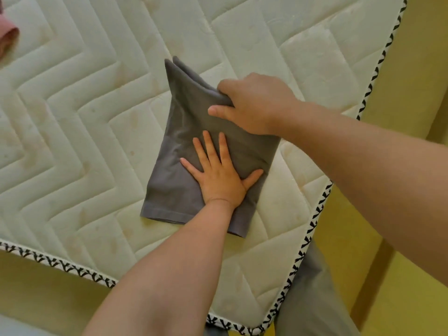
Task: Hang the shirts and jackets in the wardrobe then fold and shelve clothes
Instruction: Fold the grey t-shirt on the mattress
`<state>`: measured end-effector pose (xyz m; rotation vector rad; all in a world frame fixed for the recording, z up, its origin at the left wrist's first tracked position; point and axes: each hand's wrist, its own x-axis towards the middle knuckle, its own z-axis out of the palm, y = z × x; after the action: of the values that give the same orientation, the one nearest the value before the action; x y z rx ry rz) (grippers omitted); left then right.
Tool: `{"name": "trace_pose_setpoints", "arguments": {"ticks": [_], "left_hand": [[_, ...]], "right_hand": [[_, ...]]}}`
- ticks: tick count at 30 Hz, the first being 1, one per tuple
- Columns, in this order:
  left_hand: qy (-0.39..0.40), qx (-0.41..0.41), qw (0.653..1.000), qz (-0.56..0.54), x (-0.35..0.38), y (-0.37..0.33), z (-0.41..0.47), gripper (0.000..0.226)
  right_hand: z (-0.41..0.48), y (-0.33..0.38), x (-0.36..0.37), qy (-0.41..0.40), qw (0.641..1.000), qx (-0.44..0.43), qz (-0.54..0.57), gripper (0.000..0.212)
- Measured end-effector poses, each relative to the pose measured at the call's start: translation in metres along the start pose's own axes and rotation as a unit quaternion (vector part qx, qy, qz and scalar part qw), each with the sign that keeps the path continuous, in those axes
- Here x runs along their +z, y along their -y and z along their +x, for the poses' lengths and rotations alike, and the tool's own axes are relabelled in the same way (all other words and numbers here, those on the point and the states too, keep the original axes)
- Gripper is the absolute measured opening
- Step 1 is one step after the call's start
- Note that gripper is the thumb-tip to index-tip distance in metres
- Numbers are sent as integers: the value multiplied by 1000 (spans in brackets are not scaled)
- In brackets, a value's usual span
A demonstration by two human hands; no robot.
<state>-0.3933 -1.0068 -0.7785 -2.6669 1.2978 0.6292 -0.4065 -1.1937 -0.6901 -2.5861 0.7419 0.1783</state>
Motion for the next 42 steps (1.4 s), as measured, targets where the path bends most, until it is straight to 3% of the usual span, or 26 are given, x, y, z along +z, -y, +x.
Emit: {"name": "trace_pose_setpoints", "arguments": {"ticks": [3, 5, 6, 7, 11, 14, 15, 17, 20, 22, 26, 28, 30, 32, 34, 35, 37, 40, 42], "left_hand": [[-26, -24, 989, -146, -18, 10, -5, 109], [-78, -87, 943, -311, -41, 29, 2, 56], [-96, -137, 902, -397, -53, 38, 10, 26], [-81, -195, 860, -465, -62, 48, 20, 12], [107, -325, 706, -620, -96, 87, 63, 45], [276, -320, 582, -695, -121, 124, 71, 88], [335, -299, 562, -695, -128, 135, 68, 103], [402, -248, 580, -663, -137, 152, 58, 106], [368, -211, 720, -549, -128, 164, 36, 48], [302, -195, 800, -481, -112, 167, 19, 35], [199, -155, 855, -452, -88, 169, -1, 28], [132, -116, 925, -338, -84, 166, -3, 27], [53, -103, 972, -205, -79, 165, -5, 46], [46, -158, 956, -245, -79, 166, -5, 69], [97, -190, 929, -303, -78, 169, -1, 75], [134, -197, 920, -311, -79, 171, 1, 72], [206, -214, 896, -331, -83, 174, 3, 63], [275, -215, 850, -395, -88, 178, -4, 45], [281, -203, 830, -436, -93, 179, -16, 42]], "right_hand": [[-34, 33, -1, 4, 999, -20, -39, 38], [-43, 44, -4, -4, 999, -13, -43, 35], [-46, 49, -5, -16, 999, -7, -43, 34], [-51, 54, -6, -29, 999, -4, -43, 32], [-85, 93, 20, -13, 998, -39, -37, 20], [-114, 123, 49, 33, 999, -25, -35, 60], [-122, 131, 59, 38, 999, -15, -35, 67], [-135, 144, 78, 60, 997, -4, -50, 68], [-149, 156, 104, 97, 992, 4, -82, 69], [-156, 155, 122, 112, 992, 23, -60, 70], [-159, 142, 140, 153, 988, 10, 21, 66], [-163, 141, 135, 89, 990, 41, 103, 65], [-171, 142, 127, -92, 950, 196, 224, 54], [-173, 131, 123, -205, 843, 406, 287, 50], [-170, 118, 125, -152, 735, 557, 355, 56], [-169, 114, 128, -106, 713, 582, 377, 59], [-171, 113, 135, -50, 708, 582, 396, 60], [-176, 119, 136, -56, 673, 591, 441, 52], [-179, 128, 127, -46, 626, 607, 488, 48]]}}
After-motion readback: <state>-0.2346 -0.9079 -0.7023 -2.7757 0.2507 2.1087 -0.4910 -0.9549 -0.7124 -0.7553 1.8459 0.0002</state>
